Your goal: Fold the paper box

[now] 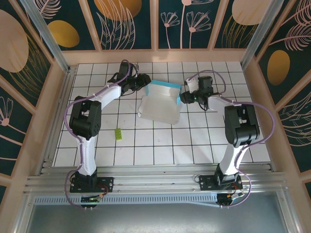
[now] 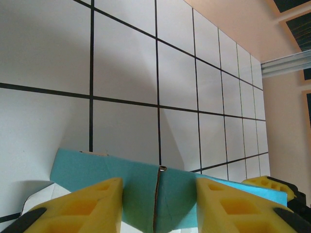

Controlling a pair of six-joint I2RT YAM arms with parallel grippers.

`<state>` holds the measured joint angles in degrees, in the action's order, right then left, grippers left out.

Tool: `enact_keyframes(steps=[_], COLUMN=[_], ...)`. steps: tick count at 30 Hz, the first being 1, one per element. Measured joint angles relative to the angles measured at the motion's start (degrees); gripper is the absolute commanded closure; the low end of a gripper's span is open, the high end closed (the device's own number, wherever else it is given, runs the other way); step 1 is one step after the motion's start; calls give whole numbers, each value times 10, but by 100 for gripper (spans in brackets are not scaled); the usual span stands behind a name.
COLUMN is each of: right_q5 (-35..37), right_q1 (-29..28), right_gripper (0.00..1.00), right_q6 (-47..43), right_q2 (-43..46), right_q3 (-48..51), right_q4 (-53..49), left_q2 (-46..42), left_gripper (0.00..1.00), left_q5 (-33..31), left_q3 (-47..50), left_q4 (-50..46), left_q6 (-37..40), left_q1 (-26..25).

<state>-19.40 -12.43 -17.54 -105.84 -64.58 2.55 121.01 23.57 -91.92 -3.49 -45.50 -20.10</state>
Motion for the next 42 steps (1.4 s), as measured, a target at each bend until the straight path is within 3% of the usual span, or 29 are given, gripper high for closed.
enact_keyframes(steps=[7,16,24,28,34,42], right_q5=[-31,-9,-43,-63,-105,-122], right_q1=[-20,-30,-30,-26,23,55], right_gripper=[45,50,22,16,20,29], right_q6=[-19,-16,-56,-89,-155,-255], right_q2=[-15,-16,-8,42,110,90], right_q3=[-3,-3,3,51,131,158], right_q4=[-6,7,-4,-1,50,149], left_q2=[0,0,0,0,0,0], left_gripper=[60,60,60,60,61,61], left_q5=[0,0,0,1,1,4], left_q3=[0,0,0,0,0,0], left_q4=[0,0,0,0,0,0], left_q6=[0,0,0,0,0,0], left_q1=[0,-1,-1,-1,-1,-1])
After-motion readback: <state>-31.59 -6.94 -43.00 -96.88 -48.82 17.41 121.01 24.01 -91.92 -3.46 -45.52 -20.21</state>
